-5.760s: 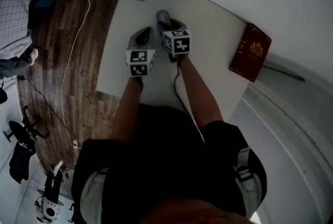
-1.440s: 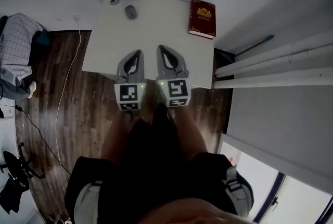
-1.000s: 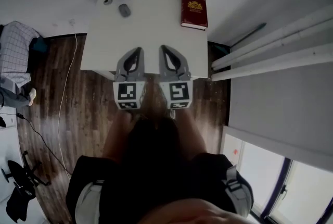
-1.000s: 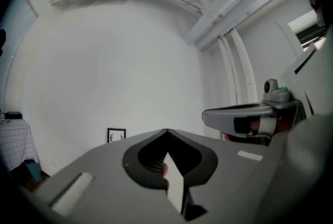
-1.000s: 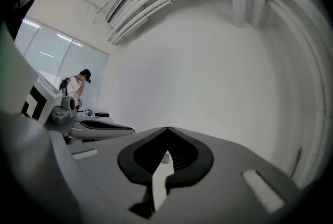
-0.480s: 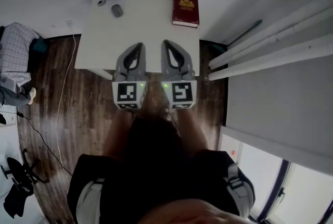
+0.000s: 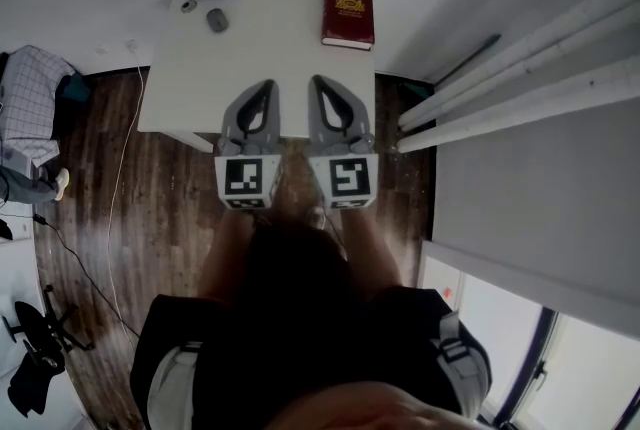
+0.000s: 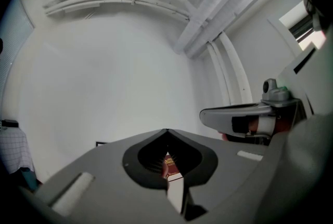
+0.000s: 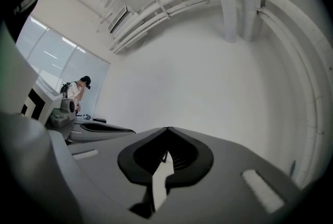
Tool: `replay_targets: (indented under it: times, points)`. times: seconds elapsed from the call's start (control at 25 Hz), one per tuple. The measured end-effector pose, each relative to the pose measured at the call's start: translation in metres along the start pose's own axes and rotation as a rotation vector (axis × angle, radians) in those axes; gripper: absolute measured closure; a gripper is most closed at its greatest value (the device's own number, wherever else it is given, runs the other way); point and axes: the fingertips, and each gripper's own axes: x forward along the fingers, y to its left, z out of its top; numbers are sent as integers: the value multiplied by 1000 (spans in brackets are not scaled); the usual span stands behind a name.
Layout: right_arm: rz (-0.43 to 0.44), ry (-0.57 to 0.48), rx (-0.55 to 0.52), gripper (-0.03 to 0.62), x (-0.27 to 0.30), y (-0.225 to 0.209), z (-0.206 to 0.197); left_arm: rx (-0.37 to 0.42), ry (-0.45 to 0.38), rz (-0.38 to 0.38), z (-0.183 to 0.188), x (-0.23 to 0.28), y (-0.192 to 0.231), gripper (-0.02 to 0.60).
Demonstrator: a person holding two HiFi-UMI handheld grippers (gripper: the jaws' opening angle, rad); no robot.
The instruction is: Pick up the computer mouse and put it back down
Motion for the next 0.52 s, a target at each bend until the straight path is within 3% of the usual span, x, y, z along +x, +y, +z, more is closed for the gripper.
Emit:
replay_targets:
  times: [0.52]
  points:
    - [-8, 7, -12, 582, 1, -7, -2, -13, 18, 4, -9, 8, -1, 581]
